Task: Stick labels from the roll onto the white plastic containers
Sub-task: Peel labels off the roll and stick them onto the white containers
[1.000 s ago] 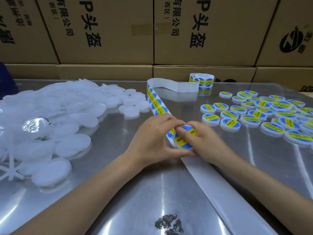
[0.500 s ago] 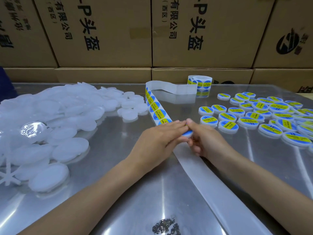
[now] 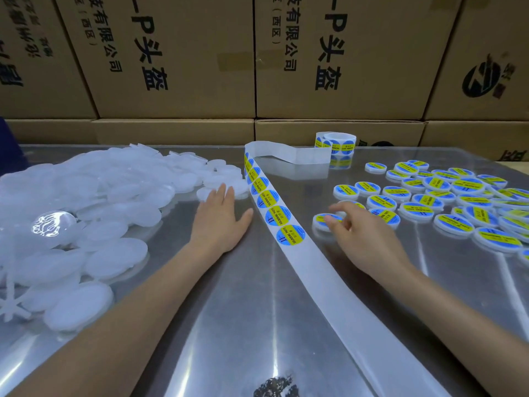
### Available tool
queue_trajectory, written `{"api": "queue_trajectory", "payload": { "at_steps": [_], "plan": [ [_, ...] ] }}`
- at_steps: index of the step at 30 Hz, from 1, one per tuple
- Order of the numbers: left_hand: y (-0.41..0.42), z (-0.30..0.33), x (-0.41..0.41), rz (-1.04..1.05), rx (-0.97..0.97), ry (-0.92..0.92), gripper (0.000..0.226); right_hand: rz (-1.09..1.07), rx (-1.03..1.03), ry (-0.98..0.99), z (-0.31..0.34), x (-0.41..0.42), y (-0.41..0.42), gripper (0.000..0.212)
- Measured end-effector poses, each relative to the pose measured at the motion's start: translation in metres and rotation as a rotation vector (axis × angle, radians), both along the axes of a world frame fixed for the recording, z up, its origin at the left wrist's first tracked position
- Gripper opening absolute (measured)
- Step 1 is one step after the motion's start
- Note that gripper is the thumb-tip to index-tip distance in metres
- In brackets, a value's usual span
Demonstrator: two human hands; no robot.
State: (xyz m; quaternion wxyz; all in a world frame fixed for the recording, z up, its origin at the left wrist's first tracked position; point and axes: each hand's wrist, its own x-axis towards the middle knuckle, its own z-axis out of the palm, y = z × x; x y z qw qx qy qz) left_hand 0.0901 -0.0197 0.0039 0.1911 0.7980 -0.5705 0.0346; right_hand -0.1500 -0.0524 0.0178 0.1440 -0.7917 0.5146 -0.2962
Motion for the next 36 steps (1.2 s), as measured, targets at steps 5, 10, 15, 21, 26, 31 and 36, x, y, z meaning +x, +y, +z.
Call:
{"api": "queue_trajectory", "payload": {
  "at_steps": [5,10,15,21,26,31,36],
  "plan": [
    [0.0,-0.001,-0.004,0.037,0.014,-0.014,0.04,0.147,-0.062,0.248,-0.002,0.003,-0.001,0.023],
    [0.015,0.0,-0.013,-0.08,-0.19,-0.039,0.025,-0.068,-0.055,0.389,-0.011,-0.002,-0.011,0.042],
    [0.02,-0.004,-0.013,-0.097,-0.194,0.066,0.028,0.29,-0.168,0.093,-0.006,0.006,-0.004,0.032],
    [0.027,0.003,-0.02,-0.174,-0.279,0.081,0.016,0.47,-0.171,0.144,-0.012,0.015,0.001,0.026],
    [0.026,0.006,-0.021,-0.174,-0.45,0.308,0.027,0.461,-0.168,0.065,-0.01,0.012,0.002,0.008],
    [0.024,0.0,-0.019,-0.22,-0.243,0.307,0.026,0.488,-0.068,0.08,-0.017,0.013,0.0,0.035],
    [0.027,0.003,-0.025,-0.413,-0.14,0.302,0.036,0.495,-0.028,0.134,-0.019,0.015,-0.001,0.047]
  ]
}}
